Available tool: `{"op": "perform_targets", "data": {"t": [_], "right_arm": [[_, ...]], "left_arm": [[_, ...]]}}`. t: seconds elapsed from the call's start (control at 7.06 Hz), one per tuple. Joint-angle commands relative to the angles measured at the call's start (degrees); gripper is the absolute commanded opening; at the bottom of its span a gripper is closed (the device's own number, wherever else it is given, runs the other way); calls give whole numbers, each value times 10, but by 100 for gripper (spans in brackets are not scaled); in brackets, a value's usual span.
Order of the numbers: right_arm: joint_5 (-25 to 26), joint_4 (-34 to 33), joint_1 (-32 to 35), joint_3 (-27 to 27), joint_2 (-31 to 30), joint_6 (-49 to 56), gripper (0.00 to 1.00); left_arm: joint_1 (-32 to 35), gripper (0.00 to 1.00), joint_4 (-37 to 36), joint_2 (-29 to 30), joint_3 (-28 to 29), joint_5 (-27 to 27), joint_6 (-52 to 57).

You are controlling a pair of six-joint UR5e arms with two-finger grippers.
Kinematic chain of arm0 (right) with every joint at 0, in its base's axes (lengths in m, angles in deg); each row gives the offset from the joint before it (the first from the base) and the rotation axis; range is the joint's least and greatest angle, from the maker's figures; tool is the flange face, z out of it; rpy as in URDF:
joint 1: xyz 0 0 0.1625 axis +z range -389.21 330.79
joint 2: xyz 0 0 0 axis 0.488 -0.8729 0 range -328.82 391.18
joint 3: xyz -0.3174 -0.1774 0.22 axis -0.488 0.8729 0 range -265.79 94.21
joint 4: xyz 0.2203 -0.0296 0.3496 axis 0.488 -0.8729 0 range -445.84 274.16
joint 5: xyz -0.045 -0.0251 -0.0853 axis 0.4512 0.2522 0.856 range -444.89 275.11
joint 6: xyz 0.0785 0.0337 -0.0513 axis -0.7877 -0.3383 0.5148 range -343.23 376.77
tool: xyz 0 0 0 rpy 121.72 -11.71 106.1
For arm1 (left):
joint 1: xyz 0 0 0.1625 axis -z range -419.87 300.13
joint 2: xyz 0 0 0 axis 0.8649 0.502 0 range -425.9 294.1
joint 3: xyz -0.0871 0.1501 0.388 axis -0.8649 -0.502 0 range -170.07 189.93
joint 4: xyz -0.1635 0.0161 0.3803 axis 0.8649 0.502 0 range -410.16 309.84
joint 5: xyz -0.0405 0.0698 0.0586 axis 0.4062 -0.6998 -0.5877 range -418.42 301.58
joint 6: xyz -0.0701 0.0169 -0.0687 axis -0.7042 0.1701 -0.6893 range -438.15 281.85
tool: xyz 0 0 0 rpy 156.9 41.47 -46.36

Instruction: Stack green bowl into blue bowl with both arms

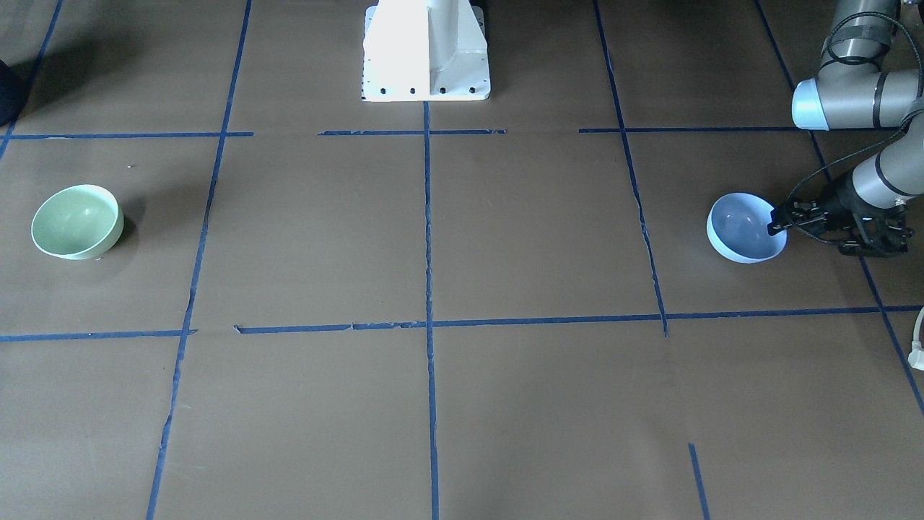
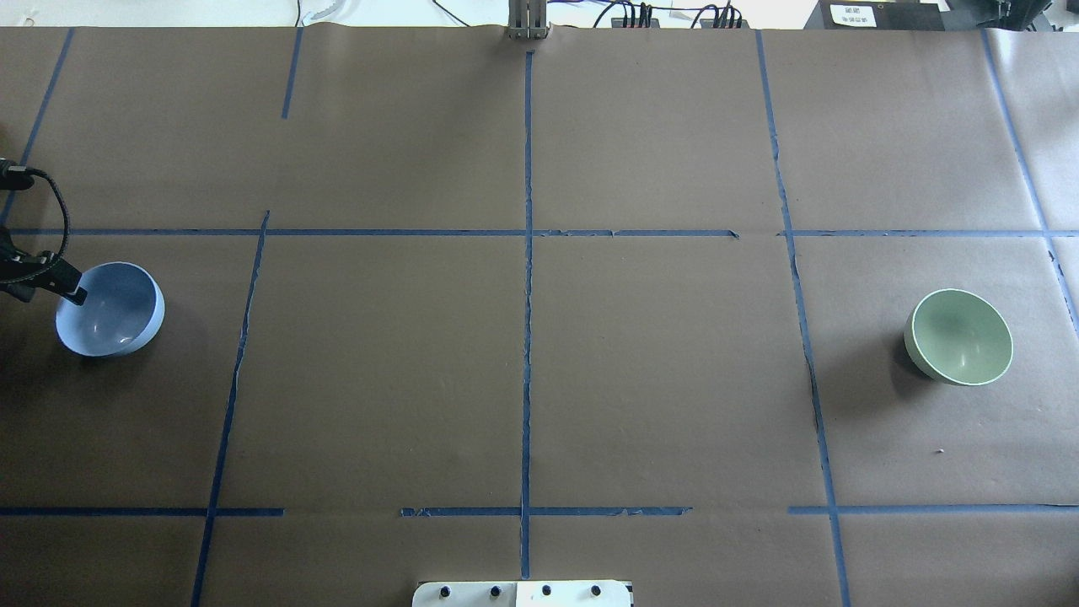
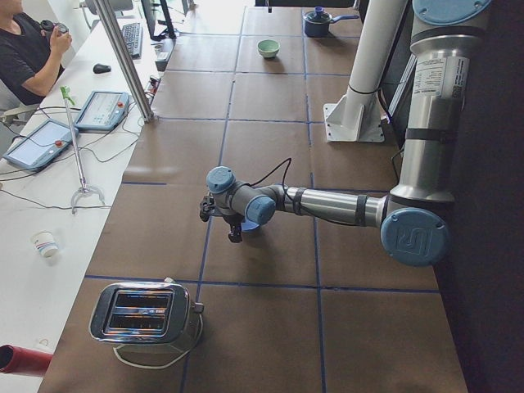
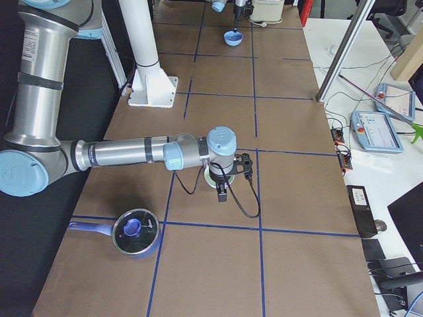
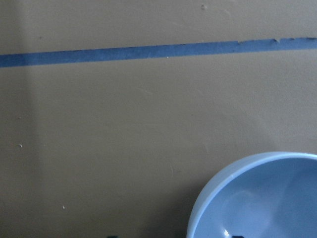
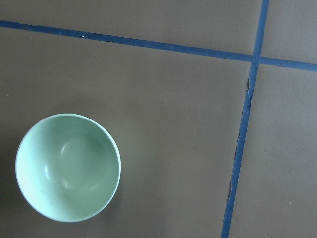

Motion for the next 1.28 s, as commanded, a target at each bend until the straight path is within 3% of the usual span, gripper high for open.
{"op": "perform_targets", "data": {"t": [0.0, 0.28, 0.57, 0.85, 0.99, 1.13], "right_arm": [[-2, 0, 0, 1, 0, -2, 100], [-1, 0, 0, 5, 0, -2, 100], [-1, 2, 0, 5, 0, -1, 100], [-1, 2, 0, 5, 0, 1, 100], [-1, 3, 0, 6, 1, 2, 100], [-1, 4, 0, 6, 0, 5, 100]], "left_arm": [[-7, 14, 0, 5, 5, 0, 0], [-18, 1, 1, 17, -3, 1, -25], [-23, 0, 25, 64, -24, 36, -123], [-102, 0, 22, 121, -89, 31, -268], [-150, 0, 19, 169, -91, 6, -352], [-210, 0, 17, 215, -87, -57, -406]]}}
